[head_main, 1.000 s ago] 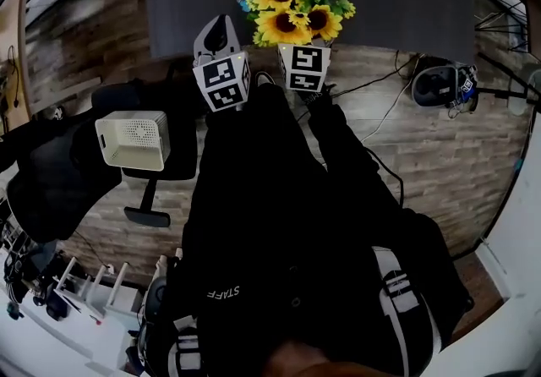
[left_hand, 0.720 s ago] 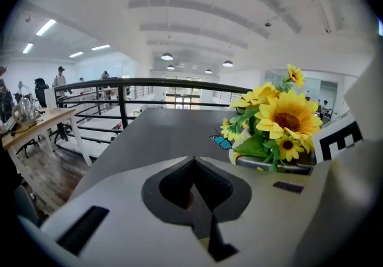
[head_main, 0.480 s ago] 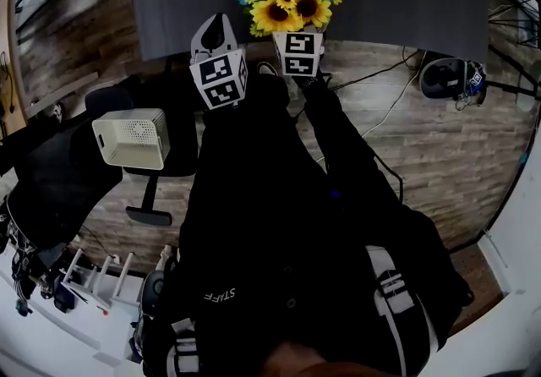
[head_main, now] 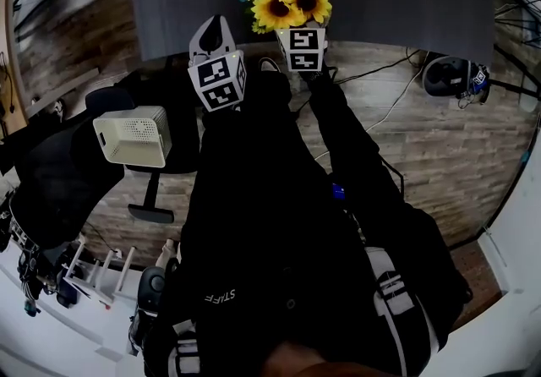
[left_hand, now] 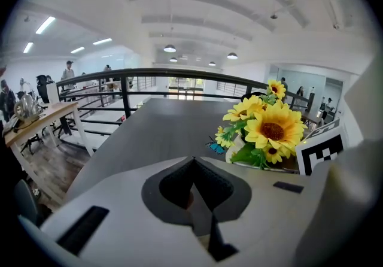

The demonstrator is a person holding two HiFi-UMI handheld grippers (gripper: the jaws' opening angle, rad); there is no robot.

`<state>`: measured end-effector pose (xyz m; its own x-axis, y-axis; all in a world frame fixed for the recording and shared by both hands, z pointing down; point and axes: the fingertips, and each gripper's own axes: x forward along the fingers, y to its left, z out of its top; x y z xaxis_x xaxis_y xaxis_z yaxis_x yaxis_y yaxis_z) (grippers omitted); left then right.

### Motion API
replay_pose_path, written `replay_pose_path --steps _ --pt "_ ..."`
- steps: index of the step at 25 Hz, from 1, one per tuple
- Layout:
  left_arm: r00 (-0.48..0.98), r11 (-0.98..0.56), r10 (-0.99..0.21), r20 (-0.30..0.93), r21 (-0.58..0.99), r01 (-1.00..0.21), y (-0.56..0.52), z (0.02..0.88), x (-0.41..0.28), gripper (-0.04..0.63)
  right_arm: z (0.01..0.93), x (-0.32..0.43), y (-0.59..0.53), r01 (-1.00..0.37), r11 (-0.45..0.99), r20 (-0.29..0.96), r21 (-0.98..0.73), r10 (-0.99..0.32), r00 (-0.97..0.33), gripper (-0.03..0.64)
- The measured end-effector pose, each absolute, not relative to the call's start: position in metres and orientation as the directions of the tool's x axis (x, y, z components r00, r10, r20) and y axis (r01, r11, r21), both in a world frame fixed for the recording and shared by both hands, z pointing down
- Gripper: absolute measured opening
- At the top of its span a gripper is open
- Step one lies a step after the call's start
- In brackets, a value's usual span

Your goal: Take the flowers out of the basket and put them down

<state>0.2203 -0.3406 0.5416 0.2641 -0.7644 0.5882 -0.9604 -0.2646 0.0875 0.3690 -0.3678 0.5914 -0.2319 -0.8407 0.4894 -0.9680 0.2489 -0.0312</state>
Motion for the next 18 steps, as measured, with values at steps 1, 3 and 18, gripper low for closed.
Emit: replay_pose_path --steps 1,3,18 --pt "0.265 -0.265 -0.764 0.589 0.088 -0.960 -0.340 0.542 0.220 0.002 0.592 0.368 -0.366 -0.964 0.264 0.489 -0.033 -0.837 -0.246 0.526" --pt "0.271 -0.272 -0.762 0.588 0.088 -0.958 -0.338 0.543 0.222 0.001 0.594 0.369 -0.360 -0.955 0.295 0.494 -0.041 -0.825 -0.276 0.530" --pt "0.325 -0.311 -0.795 0.512 0.115 -0.943 -0.283 0.453 0.221 0.002 0.477 0.376 -0.248 -0.948 0.312 0.461 -0.066 -0.833 -0.306 0.515"
